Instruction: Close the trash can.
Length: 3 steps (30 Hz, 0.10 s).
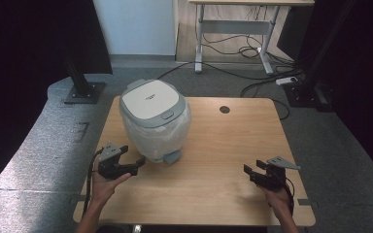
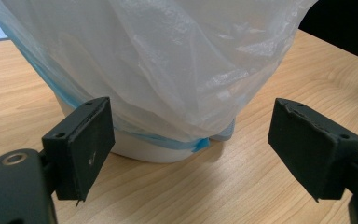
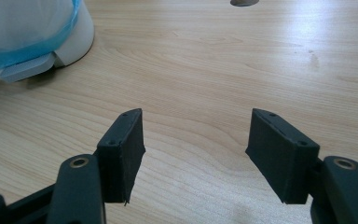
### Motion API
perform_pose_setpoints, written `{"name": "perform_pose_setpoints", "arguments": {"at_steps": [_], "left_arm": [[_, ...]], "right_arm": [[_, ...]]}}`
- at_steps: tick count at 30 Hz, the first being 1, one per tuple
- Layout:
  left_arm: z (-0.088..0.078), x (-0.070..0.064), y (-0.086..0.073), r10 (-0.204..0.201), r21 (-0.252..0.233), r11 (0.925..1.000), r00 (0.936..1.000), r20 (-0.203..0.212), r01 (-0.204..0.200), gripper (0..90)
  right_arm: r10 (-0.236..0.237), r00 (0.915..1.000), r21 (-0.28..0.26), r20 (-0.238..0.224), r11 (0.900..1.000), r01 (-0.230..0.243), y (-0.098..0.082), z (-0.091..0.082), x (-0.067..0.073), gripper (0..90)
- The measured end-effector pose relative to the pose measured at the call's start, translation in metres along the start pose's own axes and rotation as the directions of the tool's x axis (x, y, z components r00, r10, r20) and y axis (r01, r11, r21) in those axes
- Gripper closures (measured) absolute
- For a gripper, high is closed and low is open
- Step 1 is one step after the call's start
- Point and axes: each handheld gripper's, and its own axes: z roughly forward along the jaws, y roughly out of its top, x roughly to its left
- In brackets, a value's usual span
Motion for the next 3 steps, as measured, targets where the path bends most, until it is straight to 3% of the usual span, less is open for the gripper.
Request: {"name": "perform_pose_setpoints", "arguments": {"at_steps": [3], "left_arm": [[-0.0002,0.0002,0.0004,-0.001,-0.002,1.0000,1.0000,-0.002,0.001,14.2]], "right_arm": [[-0.001,1.0000,0.000,0.000,1.000,0.001,0.0002,0.0002,0.0002,35.6]]}}
